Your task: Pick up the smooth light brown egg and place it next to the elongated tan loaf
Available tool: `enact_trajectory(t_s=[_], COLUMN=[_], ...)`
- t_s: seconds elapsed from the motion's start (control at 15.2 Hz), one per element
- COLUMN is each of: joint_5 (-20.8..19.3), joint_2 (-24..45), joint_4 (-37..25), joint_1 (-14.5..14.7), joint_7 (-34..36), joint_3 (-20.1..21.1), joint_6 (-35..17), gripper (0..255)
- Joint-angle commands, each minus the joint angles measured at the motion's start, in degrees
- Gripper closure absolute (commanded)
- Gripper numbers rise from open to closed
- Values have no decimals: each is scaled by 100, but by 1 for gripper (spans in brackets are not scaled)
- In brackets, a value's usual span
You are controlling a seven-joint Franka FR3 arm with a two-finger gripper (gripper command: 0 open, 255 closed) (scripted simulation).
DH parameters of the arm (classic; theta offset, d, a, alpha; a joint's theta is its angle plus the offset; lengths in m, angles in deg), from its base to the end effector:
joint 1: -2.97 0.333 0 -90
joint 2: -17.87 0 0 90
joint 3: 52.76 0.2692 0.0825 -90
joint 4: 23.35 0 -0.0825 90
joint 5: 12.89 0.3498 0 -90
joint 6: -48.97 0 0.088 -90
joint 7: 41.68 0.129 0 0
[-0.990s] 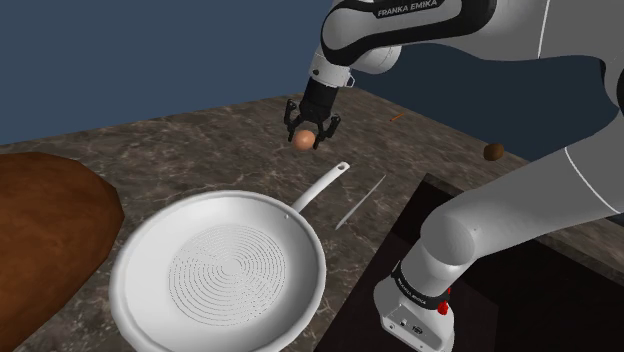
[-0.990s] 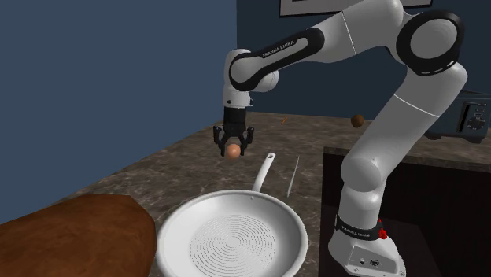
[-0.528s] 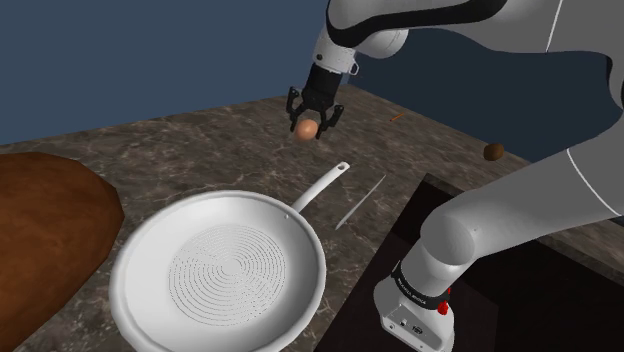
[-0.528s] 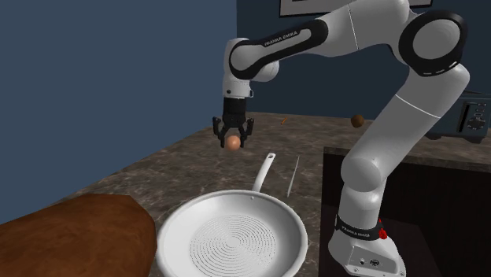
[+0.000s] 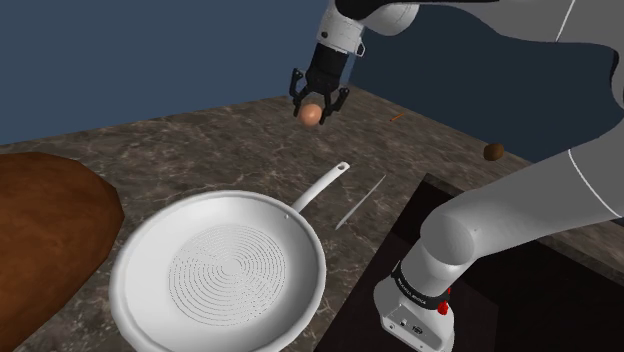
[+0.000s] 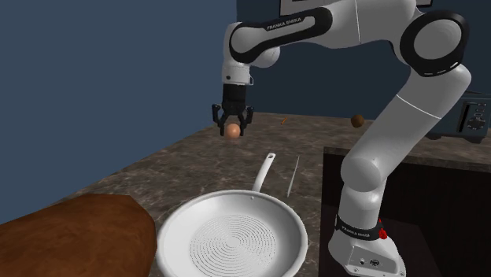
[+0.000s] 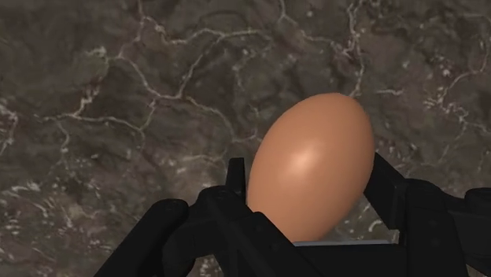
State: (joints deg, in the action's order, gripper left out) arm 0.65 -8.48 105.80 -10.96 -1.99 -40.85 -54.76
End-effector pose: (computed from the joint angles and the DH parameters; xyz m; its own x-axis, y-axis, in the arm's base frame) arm 0.4074 0.0154 0.4827 0.6948 -0.7143 -0.0832 -0.7189 -0.6864 -0.1101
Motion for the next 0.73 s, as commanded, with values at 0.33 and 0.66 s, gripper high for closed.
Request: enact_trajectory(t_s=[0.33,0.66], joint_5=[-45,-75], joint_2=[2,49], joint_4=[-522,-945], joint_1=[-17,-28], joint_7=[68,124], joint_3=[-46,-74], joint_6=[520,892], gripper=[255,255])
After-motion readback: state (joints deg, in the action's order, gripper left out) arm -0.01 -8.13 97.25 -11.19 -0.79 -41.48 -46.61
